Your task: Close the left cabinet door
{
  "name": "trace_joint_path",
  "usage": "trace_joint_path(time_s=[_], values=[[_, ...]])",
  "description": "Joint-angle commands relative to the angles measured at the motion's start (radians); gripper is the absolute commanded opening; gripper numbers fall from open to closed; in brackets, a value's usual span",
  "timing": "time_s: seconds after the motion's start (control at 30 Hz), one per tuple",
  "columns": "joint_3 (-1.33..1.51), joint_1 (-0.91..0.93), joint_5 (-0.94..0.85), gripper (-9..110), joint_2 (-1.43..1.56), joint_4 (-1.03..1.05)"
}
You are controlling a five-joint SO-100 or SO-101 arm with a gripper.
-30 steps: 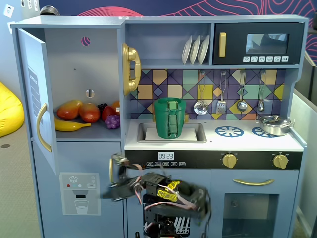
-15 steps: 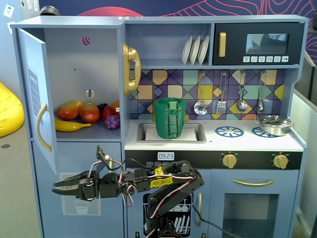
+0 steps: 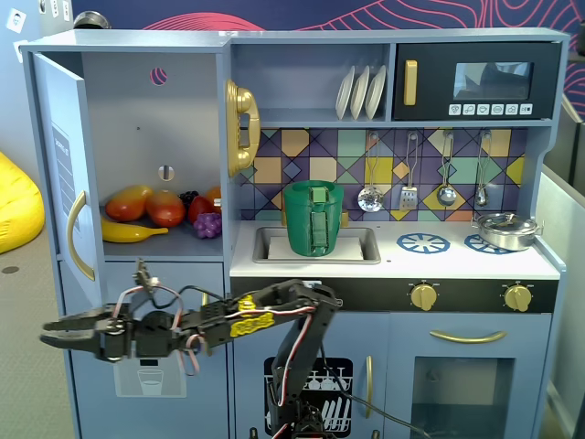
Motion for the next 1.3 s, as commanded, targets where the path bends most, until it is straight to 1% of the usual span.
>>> trace_joint_path(time_s=[0.0,0.23,0.47,0.67,0.9,1.07,1.27], values=[[-0.199,0.012,-0.015,0,-0.097,-0.041],[-0.374,0.041,-0.028,0,-0.221,0.011],[-0.419,0.107,-0.046,0,-0.278,0.015],[-0.347,0.163,-0.083,0,-0.233,0.029],[-0.147,0.261,-0.110,0,-0.064,0.031],[-0.069,0.383,-0.117,0,0.043,0.055],[-0.060,0.574,-0.086,0,0.103,0.086]])
